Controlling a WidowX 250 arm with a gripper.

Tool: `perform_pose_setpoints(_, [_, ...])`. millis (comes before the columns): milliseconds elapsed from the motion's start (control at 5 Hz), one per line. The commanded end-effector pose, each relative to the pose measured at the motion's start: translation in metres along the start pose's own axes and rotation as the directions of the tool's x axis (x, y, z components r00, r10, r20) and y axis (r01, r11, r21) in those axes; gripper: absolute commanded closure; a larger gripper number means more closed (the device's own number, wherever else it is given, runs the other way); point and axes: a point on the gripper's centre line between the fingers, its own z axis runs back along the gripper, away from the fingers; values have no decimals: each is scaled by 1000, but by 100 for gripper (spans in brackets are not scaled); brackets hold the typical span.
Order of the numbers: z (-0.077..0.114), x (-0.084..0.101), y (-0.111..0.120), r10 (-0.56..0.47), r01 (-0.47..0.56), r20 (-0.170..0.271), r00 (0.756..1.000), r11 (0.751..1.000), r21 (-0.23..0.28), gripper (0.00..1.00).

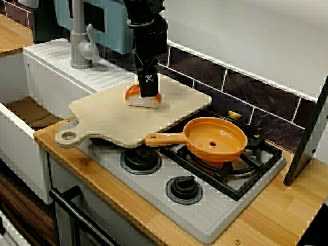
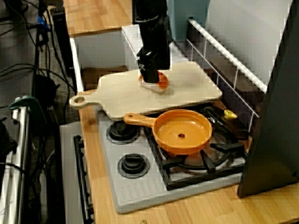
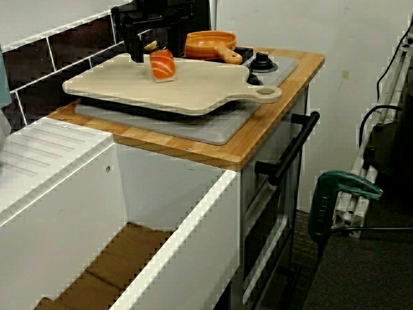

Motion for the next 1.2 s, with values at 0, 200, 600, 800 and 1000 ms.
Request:
perform_pose_setpoints(0, [4, -1, -1, -10, 11, -5, 1000, 1000, 23, 0])
perform_pose_setpoints(200, [0, -2, -1, -5, 5, -16, 1000, 1000, 19, 0])
perform_pose_setpoints(600, [-10, -5, -5, -21, 21, -27, 999, 1000, -8, 100])
perform_pose_setpoints(800, [7, 10, -14, -45, 45, 12, 999, 999, -30, 100])
perform_pose_setpoints(1000, [18, 28, -25, -68, 69, 34, 997, 997, -37, 100])
